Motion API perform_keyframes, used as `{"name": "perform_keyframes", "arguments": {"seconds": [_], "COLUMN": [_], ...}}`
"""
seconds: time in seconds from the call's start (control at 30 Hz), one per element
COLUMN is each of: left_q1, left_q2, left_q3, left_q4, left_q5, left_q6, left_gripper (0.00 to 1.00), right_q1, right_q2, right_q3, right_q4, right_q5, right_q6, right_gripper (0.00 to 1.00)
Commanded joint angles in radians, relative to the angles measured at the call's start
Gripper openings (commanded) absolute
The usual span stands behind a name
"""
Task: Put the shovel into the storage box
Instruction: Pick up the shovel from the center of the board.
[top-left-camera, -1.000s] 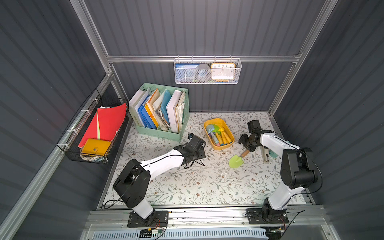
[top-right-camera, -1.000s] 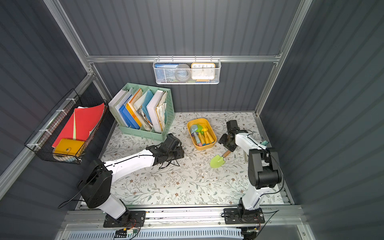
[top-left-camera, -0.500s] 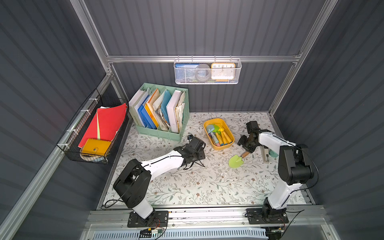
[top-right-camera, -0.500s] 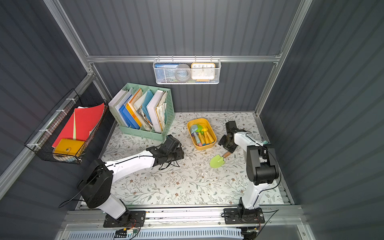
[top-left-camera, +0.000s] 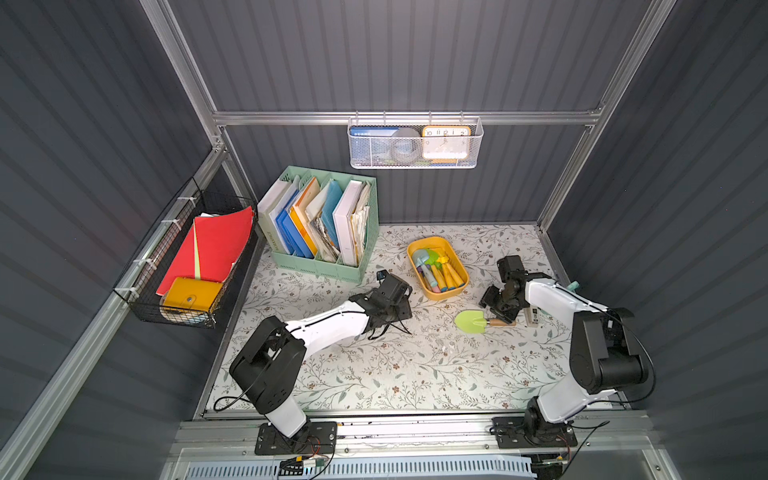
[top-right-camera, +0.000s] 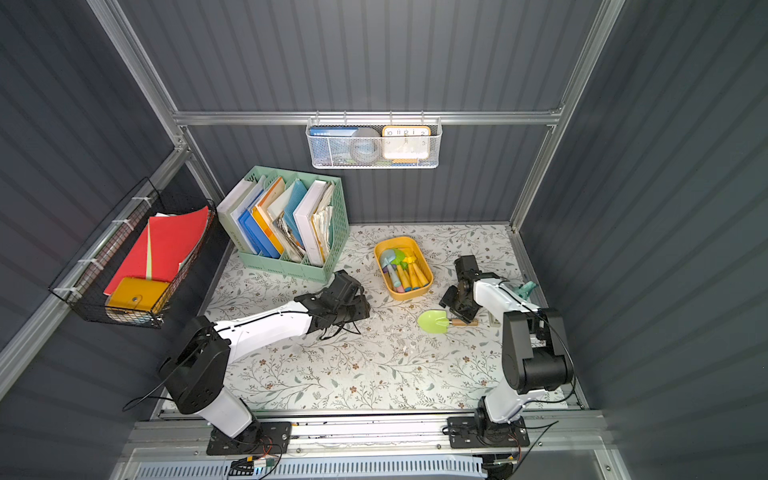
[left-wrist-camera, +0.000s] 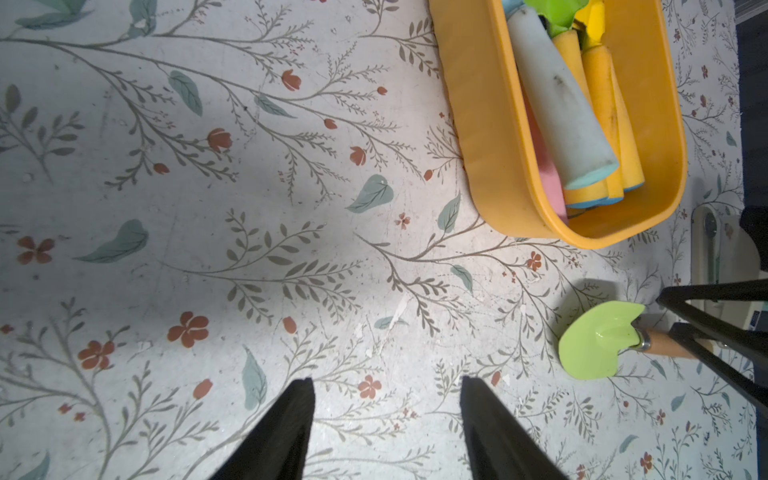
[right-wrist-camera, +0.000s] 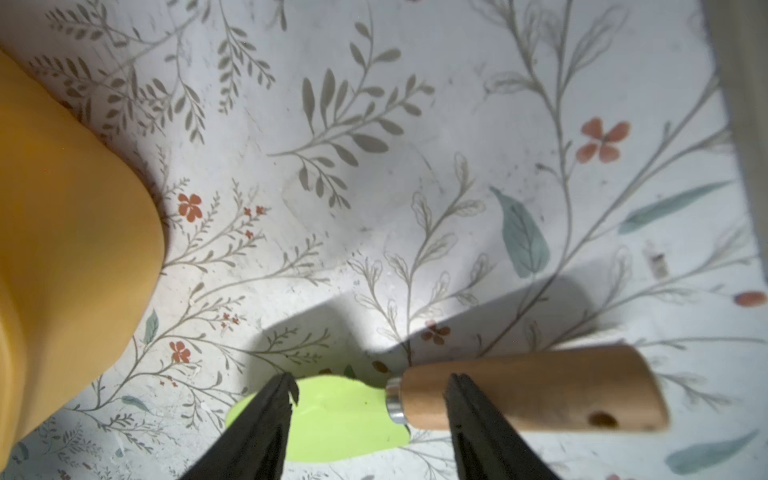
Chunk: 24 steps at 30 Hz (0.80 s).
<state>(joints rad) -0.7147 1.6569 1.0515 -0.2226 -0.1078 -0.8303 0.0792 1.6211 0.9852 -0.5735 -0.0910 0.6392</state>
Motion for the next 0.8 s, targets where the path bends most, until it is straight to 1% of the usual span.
{"name": "perform_keyframes", "arguments": {"seconds": [0.0,0.13,0.37,0.5,0.6,0.77], "left_q1": [-0.001,-0.002,-0.001,-0.002,0.000,-0.002], "left_q2": [0.017,0.017,0.033,0.037,0.039,0.035], "left_q3": [-0.010,-0.010,-0.005,-0.007,-0.008,-0.013], "left_q4": [0.005,0.006,0.016,0.021,0.022,0.025], "left_q5": [0.009,0.008,0.021,0.026,0.028,0.031], "left_q6": [-0.013,-0.013,-0.013,-0.014,-0.014,-0.014], "left_gripper": [0.62,0.62,0.62,0.62,0.62,0.62], "right_q1": [0.004,0.022,0.082,0.128,0.169,0.223], "right_q2": [-0.035,-0.103,-0.176,-0.176,-0.163,-0.137], "right_q3": [-0.046,-0.104,-0.156,-0.178,-0.180,-0.160], "right_q4": [-0.029,-0.038,-0.090,-0.108,-0.132,-0.173], "right_q5": [-0.040,-0.062,-0.046,-0.008,0.035,0.140], "right_q6": [0.016,0.025,0.033,0.039,0.039,0.037], "right_gripper": [0.64,0.64,0.64,0.62,0.58,0.51]}}
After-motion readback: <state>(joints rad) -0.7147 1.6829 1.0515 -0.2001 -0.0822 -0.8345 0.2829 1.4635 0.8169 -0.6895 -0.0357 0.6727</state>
